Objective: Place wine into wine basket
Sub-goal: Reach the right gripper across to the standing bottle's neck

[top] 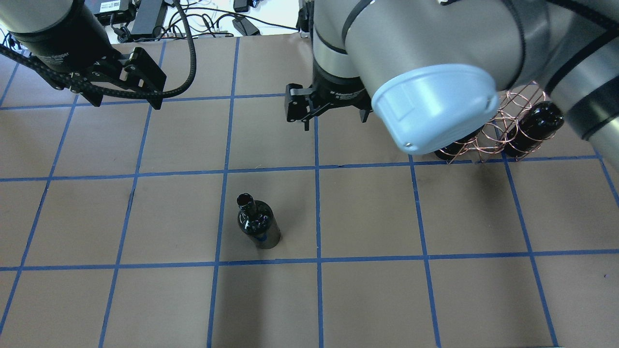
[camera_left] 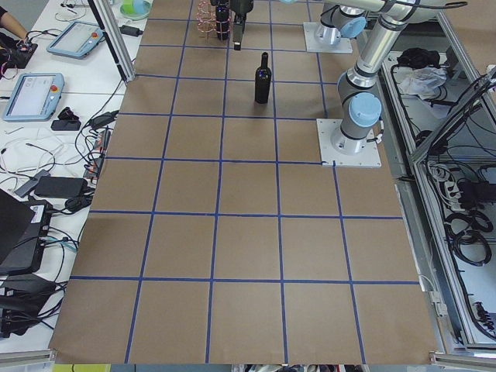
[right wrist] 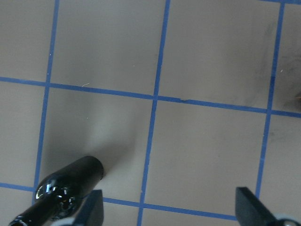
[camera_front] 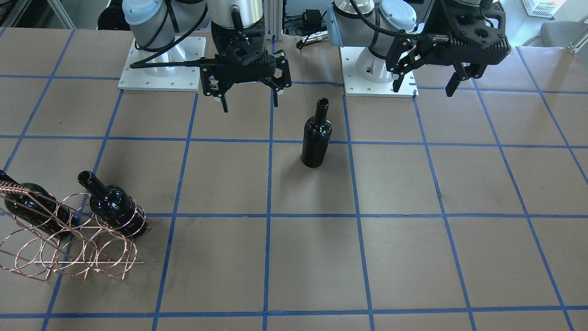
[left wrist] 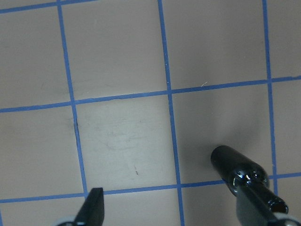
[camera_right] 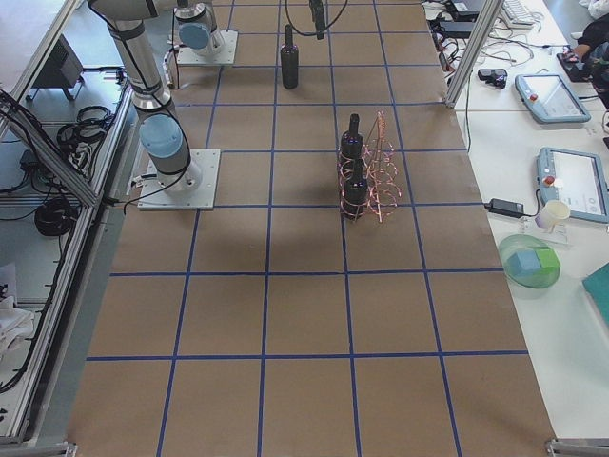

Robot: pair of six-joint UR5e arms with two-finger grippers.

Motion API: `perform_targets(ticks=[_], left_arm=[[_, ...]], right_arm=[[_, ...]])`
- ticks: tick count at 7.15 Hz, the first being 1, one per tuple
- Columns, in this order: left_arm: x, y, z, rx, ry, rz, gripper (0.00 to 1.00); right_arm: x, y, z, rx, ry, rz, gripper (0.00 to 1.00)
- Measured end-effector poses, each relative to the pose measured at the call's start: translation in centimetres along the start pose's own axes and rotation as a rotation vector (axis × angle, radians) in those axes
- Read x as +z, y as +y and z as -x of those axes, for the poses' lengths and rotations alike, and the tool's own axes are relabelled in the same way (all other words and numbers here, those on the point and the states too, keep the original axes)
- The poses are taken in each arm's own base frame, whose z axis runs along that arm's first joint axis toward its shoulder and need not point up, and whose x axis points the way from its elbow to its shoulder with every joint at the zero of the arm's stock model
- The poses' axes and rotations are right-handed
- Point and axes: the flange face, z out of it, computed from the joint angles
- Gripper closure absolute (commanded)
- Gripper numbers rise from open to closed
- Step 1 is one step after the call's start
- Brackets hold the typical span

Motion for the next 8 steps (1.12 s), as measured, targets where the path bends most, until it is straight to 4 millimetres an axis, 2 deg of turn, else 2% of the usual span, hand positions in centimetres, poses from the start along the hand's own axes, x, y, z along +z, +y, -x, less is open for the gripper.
perform_targets(ticks=[1,3,4,6,8], left_arm=[[0.3,0.2,0.1,0.005,-0.035,0.012,0.00],[0.4,0.5,0.4,0.008,-0.046,0.026,0.00],[0.4,0.5,0.5,0.018,-0.042,0.027,0.00],[0.2,0.6,1.0,0.049,-0.039,0.025,0.00],[0.4,0.4,2.3,0.099,0.002,0.021,0.00]], right_arm=[[0.8,1.2,2.9,0.015,0.000,0.009,0.00],[4.0,2.8,8.4,0.064,0.017,0.027,0.00],[5.4,3.2,10.3,0.077,0.023,0.025,0.00],[6.8,4.1,12.5,0.105,0.024,0.037,0.00],[7.8,4.6,13.6,0.123,0.027,0.055,0.00]])
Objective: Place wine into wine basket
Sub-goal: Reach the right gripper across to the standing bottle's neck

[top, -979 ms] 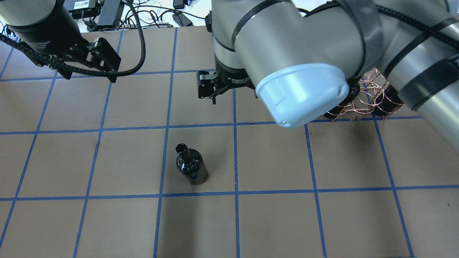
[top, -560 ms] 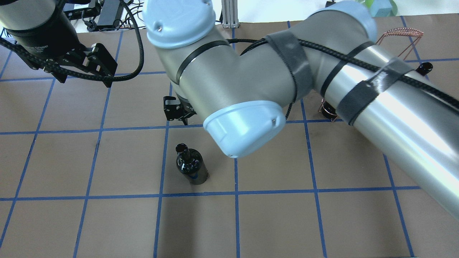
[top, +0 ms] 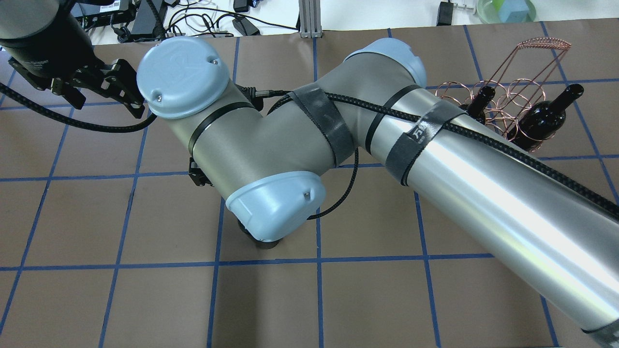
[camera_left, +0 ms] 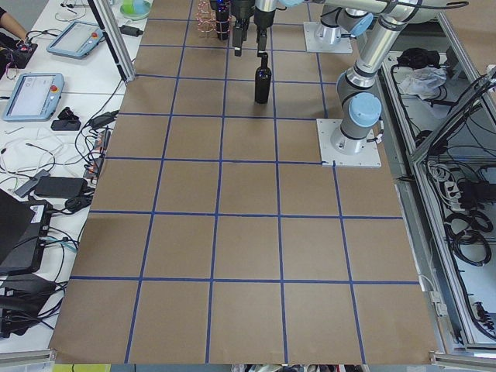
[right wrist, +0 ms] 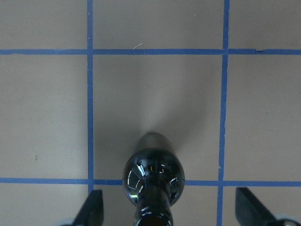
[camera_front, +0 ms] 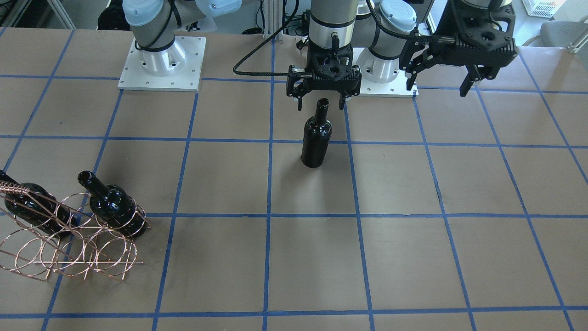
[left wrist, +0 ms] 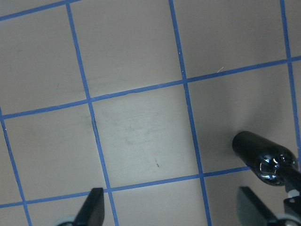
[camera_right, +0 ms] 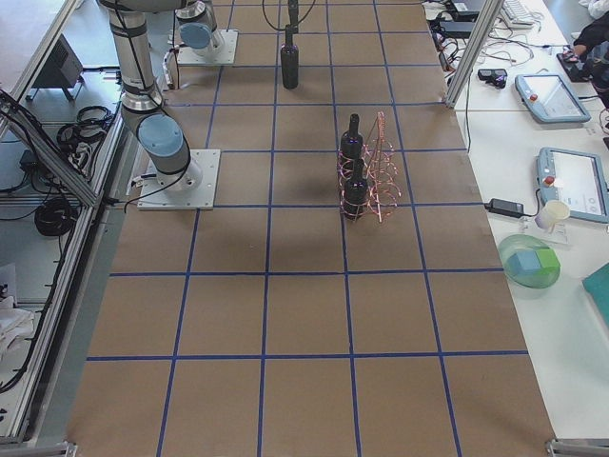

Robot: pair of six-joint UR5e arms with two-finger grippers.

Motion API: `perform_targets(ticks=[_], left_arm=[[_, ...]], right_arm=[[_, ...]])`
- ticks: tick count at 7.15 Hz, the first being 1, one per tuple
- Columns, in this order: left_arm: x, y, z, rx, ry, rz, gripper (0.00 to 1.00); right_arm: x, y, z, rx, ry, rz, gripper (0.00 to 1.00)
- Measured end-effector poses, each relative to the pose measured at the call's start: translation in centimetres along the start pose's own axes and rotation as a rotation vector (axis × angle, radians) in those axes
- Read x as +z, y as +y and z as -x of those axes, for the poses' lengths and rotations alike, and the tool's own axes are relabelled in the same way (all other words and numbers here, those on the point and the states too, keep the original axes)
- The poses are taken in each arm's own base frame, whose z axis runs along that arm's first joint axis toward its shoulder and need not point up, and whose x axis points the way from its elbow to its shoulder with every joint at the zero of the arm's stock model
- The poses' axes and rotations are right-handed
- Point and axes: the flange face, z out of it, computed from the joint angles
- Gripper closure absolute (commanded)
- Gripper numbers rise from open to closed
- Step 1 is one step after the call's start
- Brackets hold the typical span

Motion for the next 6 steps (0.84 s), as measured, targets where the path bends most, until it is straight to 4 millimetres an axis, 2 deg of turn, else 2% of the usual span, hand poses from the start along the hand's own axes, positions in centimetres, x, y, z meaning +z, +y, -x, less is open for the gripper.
perform_targets(ticks=[3,4,6], left_arm=[[0.3,0.1,3.0,-0.019,0.045,-0.007,0.00],[0.3,0.1,3.6,-0.030,0.057,-0.009,0.00],[0.4,0.2,3.9,-0.037,0.064,-0.007,0.00]], right_arm=[[2.1,0.1,0.6,0.013,0.003,0.044,0.02],[2.3,0.1,0.7,0.022,-0.006,0.055,0.08],[3.1,0.1,1.0,0.030,-0.012,0.076,0.09]])
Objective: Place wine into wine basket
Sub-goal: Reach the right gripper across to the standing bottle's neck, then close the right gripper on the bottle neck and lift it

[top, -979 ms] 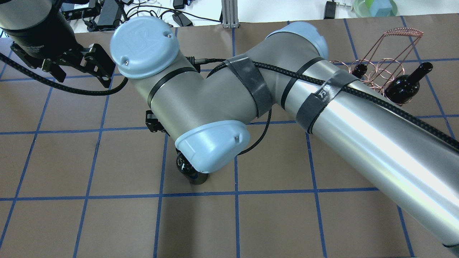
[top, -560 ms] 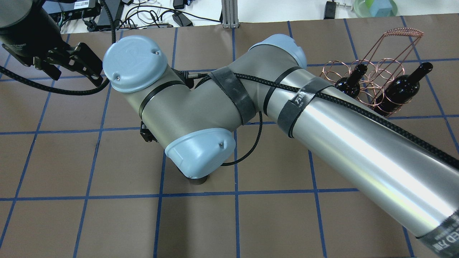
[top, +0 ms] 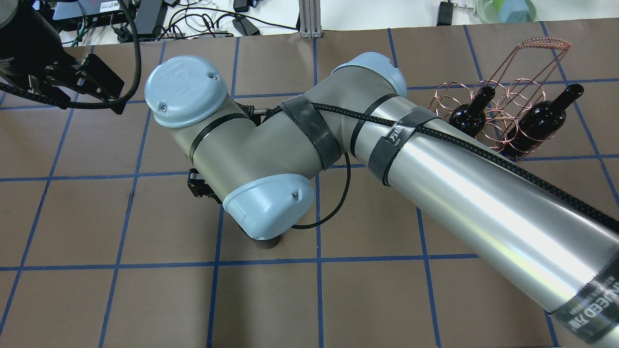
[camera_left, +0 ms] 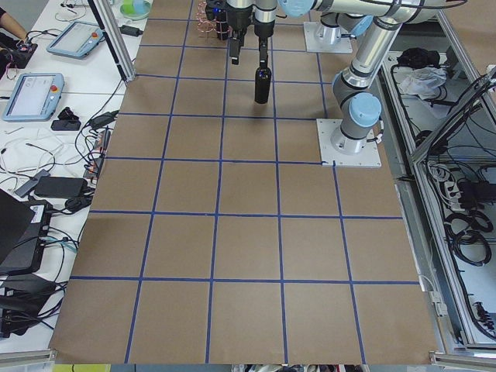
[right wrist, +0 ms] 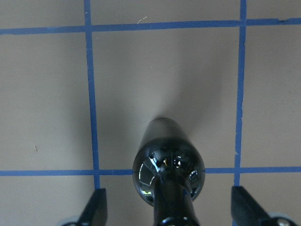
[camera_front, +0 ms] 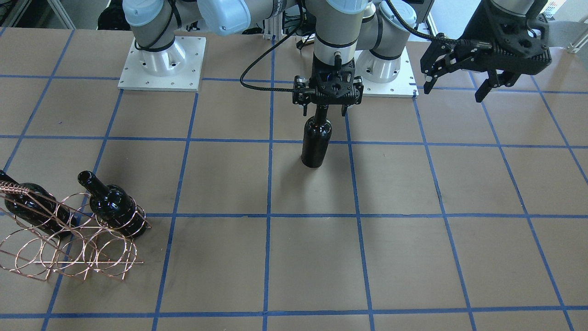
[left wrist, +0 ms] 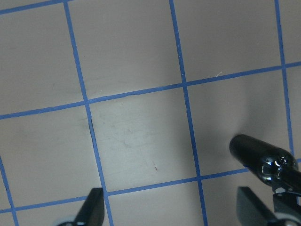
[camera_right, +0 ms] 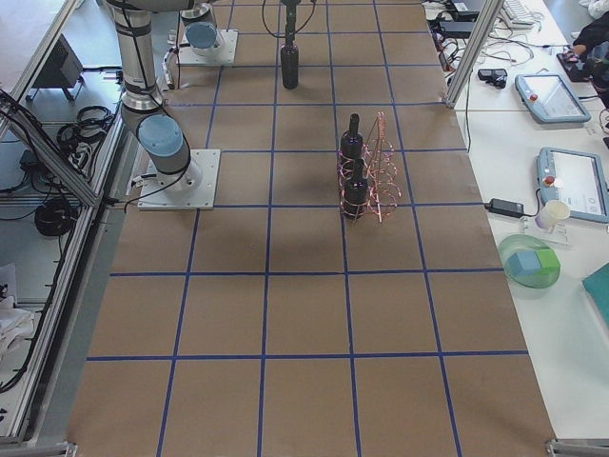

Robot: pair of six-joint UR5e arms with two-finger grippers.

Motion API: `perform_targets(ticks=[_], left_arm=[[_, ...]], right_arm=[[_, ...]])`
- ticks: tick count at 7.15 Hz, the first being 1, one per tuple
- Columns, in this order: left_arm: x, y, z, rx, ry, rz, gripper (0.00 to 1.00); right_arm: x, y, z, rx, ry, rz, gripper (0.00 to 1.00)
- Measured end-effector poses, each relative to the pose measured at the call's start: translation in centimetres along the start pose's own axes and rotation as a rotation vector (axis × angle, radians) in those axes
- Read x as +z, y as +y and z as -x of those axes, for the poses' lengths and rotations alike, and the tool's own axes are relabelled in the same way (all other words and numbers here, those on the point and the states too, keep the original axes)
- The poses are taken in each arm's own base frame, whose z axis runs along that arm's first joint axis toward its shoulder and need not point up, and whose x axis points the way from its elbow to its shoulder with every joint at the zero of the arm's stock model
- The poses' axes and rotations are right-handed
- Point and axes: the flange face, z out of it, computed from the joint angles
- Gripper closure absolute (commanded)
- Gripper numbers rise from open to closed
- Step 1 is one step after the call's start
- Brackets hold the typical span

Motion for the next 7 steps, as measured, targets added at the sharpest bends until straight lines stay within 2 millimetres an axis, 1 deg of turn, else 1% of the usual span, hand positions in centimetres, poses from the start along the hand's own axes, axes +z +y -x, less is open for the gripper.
perform_targets(ticks=[1,3,4,6,7], left_arm=[[-0.06,0.09,-0.02,-0.005,0.000,0.000,0.00],[-0.28,0.30,-0.17,-0.012,-0.005,-0.002,0.00],[-0.36,0.38,-0.26,-0.014,-0.008,-0.002,0.00],[-0.34,0.53,-0.38,-0.024,-0.007,0.006,0.00],[-0.31,0.61,-0.42,-0.027,-0.006,0.011,0.00]], right_arm=[[0.54,-0.07,0.07,0.004,0.005,0.010,0.09],[1.11,-0.11,0.13,0.039,0.013,0.022,0.26],[1.20,-0.06,0.14,0.051,0.015,0.025,0.28],[1.15,0.04,0.16,0.063,0.016,0.027,0.26],[1.05,0.12,0.16,0.065,0.014,0.027,0.26]])
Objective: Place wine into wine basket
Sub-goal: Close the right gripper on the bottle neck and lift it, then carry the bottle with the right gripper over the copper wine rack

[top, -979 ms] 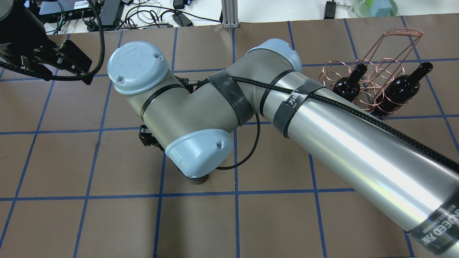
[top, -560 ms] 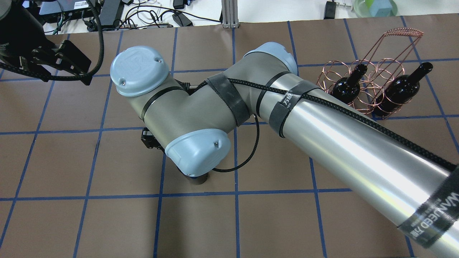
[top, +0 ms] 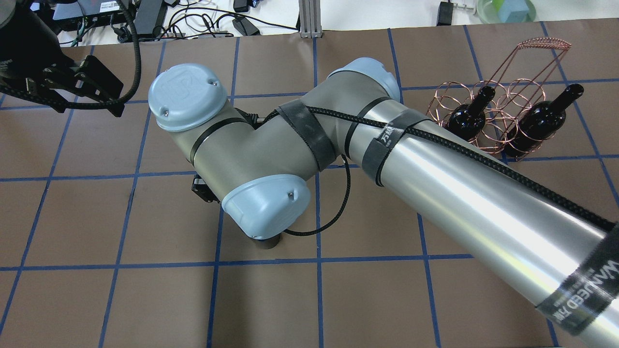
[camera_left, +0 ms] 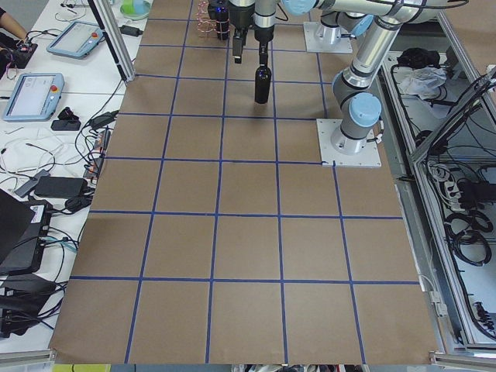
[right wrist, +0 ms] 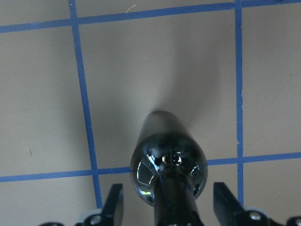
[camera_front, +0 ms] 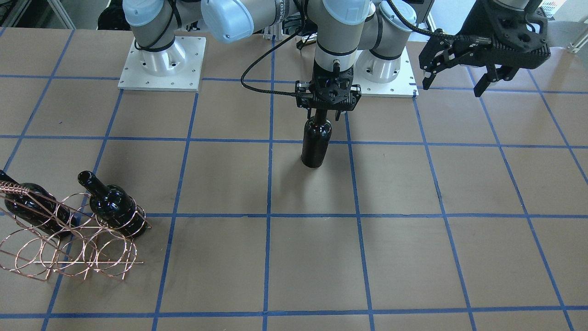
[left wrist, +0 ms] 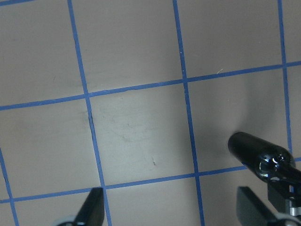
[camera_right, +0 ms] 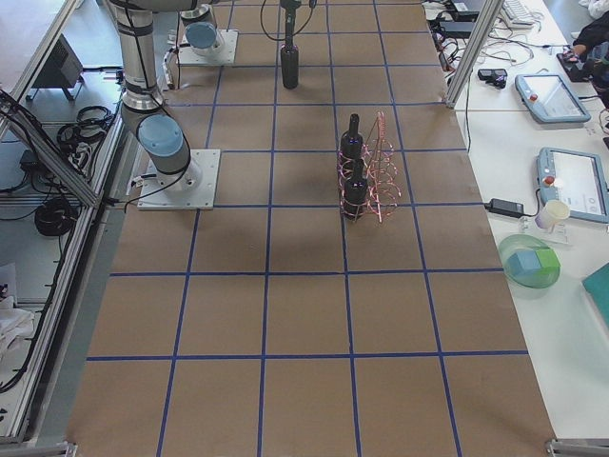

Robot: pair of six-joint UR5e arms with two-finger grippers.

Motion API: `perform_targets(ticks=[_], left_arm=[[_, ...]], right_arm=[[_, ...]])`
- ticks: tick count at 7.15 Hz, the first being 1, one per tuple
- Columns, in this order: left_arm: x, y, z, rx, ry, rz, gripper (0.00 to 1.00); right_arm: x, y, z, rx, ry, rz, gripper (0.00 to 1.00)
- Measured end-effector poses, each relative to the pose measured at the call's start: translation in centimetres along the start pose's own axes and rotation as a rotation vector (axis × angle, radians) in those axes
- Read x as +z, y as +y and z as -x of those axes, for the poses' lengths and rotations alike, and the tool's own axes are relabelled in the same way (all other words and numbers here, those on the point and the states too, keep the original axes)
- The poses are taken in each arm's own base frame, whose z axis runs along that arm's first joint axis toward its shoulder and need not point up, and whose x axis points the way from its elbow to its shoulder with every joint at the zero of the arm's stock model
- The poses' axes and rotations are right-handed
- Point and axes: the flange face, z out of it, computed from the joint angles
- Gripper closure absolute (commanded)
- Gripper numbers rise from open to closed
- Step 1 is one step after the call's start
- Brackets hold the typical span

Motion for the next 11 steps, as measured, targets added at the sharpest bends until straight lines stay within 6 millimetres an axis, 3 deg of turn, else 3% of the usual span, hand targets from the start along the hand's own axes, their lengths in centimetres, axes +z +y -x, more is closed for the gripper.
perform_targets(ticks=[2,4,8,10,11], left_arm=[[0.1,0.2,-0.1,-0.001,0.002,0.011,0.00],[0.2,0.3,-0.2,0.000,0.004,0.016,0.00],[0.6,0.5,-0.4,0.004,0.007,0.025,0.00],[0.6,0.6,-0.4,0.005,0.007,0.025,0.00],[0.6,0.6,-0.4,0.005,0.007,0.025,0.00]], right_arm=[[0.0,0.1,0.0,0.001,-0.004,0.005,0.72],[0.1,0.1,0.1,0.001,-0.005,0.010,1.00],[0.0,-0.5,-0.1,-0.021,-0.010,0.008,1.00],[-2.2,-3.3,-2.5,-0.063,-0.027,-0.029,1.00],[-4.0,-5.7,-5.3,-0.095,-0.038,-0.049,1.00]])
